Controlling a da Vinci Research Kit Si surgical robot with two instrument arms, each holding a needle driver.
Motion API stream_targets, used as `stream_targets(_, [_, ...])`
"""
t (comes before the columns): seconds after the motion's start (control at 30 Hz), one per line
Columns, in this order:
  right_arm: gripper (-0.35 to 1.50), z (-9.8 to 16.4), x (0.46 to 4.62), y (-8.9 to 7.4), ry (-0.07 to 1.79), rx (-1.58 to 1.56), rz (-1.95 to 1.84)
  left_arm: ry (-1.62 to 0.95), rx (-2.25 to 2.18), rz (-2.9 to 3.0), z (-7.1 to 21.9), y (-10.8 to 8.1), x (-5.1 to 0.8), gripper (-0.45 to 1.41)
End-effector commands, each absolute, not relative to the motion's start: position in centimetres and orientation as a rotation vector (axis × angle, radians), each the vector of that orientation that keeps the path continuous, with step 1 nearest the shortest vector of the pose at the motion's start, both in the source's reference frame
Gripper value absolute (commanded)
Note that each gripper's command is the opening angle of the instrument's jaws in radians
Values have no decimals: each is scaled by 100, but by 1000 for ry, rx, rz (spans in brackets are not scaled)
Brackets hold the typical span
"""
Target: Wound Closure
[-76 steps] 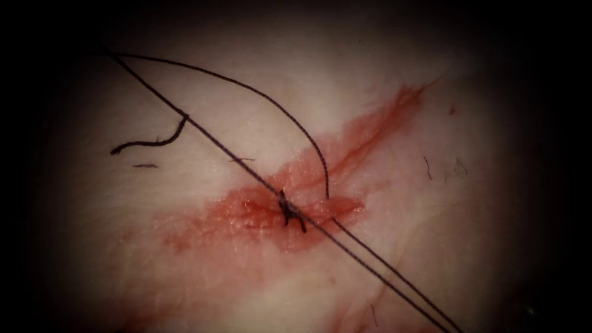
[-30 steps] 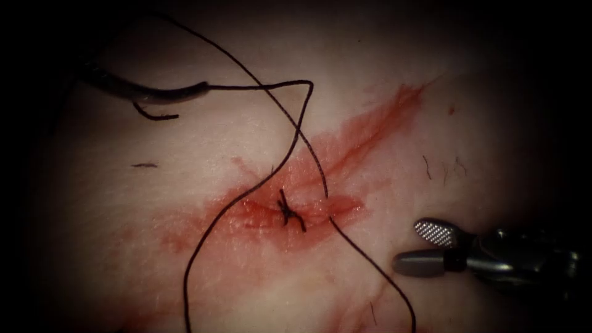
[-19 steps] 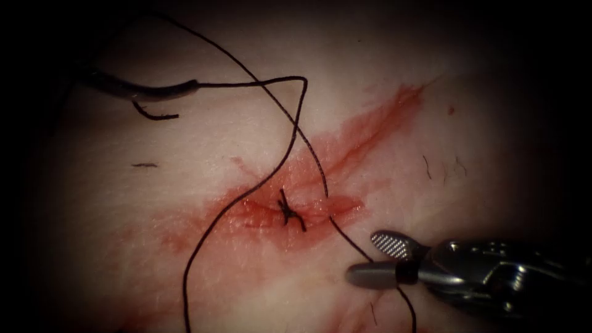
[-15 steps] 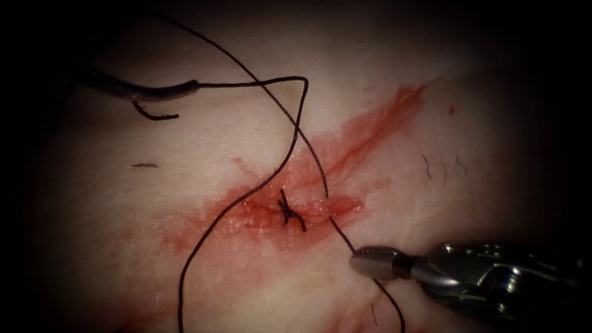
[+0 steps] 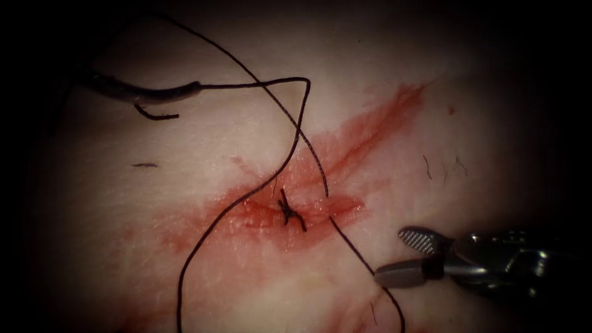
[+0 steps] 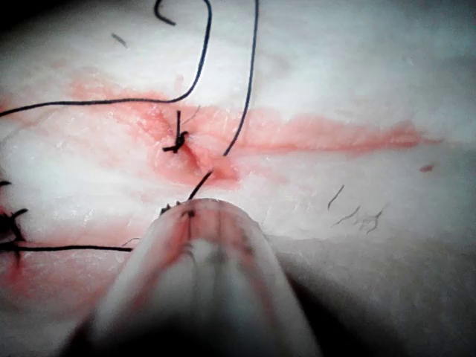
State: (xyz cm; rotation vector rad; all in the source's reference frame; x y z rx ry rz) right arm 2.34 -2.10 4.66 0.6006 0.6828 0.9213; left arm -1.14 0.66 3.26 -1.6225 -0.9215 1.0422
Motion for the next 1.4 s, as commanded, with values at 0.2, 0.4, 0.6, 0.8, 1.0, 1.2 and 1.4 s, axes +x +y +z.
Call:
stream_targets(0.2, [81, 478, 263, -215, 736, 605, 953, -911, -1611, 1052, 334, 67, -119, -45])
stream_targets(0.4, [24, 483, 269, -209, 736, 575, 982, -910, -1609, 1055, 335, 67, -119, -45])
stream_targets(0.6, [-35, 478, 258, -202, 733, 601, 979, -910, -1607, 1058, 335, 67, -119, -45])
stream_targets(0.8, [-35, 460, 235, -196, 725, 625, 973, -906, -1611, 1062, 335, 67, -119, -45])
stream_targets(1.0, [-35, 446, 180, -179, 630, 612, 968, -894, -1613, 1068, 334, 68, -116, -45])
stream_targets(1.2, [-35, 446, 133, -160, 583, 574, 1024, -888, -1616, 1073, 332, 70, -111, -45])
stream_targets(1.4, [-35, 450, 83, -162, 472, 578, 1053, -877, -1615, 1077, 330, 73, -105, -45])
